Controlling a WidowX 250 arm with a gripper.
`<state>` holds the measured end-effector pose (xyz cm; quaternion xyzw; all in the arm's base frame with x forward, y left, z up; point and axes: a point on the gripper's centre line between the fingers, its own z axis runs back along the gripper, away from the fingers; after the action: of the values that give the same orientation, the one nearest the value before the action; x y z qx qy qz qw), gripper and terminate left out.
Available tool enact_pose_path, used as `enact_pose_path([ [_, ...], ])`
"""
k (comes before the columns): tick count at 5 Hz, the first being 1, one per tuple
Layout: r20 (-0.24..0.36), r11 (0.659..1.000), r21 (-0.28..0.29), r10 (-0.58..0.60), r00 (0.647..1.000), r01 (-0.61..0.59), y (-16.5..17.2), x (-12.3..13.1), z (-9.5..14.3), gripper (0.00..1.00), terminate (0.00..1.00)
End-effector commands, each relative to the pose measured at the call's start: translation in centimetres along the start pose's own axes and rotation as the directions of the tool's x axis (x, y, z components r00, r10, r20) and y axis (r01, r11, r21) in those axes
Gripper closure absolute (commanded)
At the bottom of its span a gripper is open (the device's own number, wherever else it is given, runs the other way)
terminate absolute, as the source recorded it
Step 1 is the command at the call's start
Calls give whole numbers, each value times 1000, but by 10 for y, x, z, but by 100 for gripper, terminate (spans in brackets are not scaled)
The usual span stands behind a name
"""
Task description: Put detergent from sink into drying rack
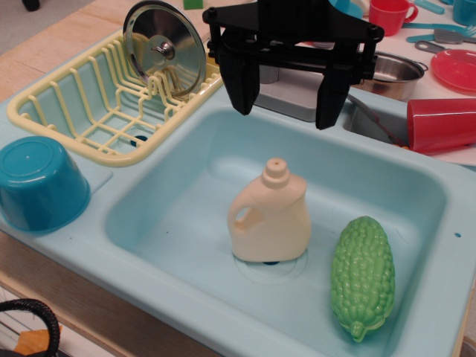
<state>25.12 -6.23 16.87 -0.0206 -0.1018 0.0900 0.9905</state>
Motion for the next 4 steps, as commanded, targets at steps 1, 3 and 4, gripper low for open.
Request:
enact_pose_path([
  [1, 0, 1000, 0, 0, 1000, 0, 0, 0, 0, 0, 0],
  [3, 0, 940, -70, -334, 943, 333, -12, -15, 17, 0, 0],
  [4, -13, 878, -157, -461, 888, 453, -14, -18, 20, 0, 0],
])
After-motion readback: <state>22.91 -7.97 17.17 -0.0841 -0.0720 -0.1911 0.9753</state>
